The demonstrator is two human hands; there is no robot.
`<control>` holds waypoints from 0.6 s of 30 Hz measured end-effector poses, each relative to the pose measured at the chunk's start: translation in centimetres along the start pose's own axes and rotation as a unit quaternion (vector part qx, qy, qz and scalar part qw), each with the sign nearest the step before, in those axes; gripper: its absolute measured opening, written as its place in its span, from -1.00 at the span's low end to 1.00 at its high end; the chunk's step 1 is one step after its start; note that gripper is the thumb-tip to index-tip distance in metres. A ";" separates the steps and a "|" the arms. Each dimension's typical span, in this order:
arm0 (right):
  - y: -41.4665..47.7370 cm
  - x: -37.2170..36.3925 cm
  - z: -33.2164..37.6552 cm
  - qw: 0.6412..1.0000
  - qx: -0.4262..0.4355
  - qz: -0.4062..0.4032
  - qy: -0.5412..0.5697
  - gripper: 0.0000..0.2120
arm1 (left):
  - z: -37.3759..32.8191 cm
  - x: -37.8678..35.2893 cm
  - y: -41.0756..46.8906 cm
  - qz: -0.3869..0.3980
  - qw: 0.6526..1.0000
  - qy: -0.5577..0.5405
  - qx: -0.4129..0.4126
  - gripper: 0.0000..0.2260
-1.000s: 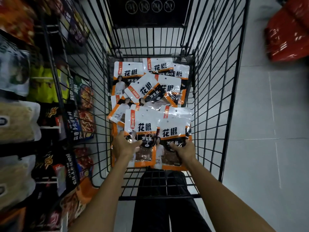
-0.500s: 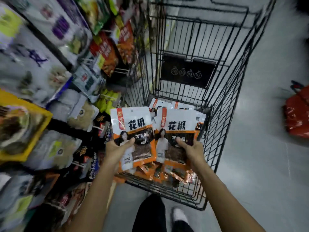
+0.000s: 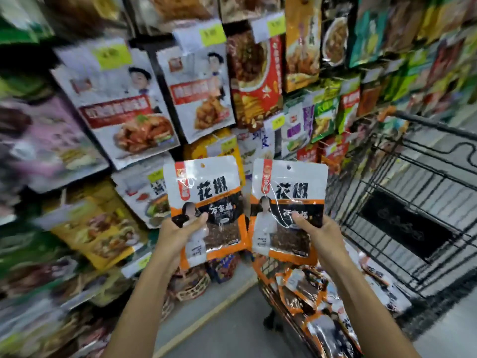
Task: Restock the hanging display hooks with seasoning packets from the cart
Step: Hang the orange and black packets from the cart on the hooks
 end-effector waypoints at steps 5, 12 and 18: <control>-0.9 -9.8 3.8 0.990 0.055 0.131 -0.018 -0.89 | -3.5 10.3 -5.7 -0.073 0.996 -0.006 -0.053 -0.75; -5.2 -24.9 5.5 0.960 0.093 0.261 -0.028 -0.85 | -5.2 24.0 -16.2 -0.218 0.972 0.004 -0.084 -0.57; -12.0 -38.4 3.4 0.936 0.081 0.342 -0.036 -0.88 | -4.2 36.0 -26.5 -0.277 0.957 -0.009 -0.089 -0.50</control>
Point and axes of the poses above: each hand's wrist, its own y-axis towards the middle knuckle, its own x-axis out of the back of the hand, z = x × y, the point moved 1 cm from there along y, towards the middle knuckle, and after that the axes turned 10 degrees about z, right-handed, at the moved point
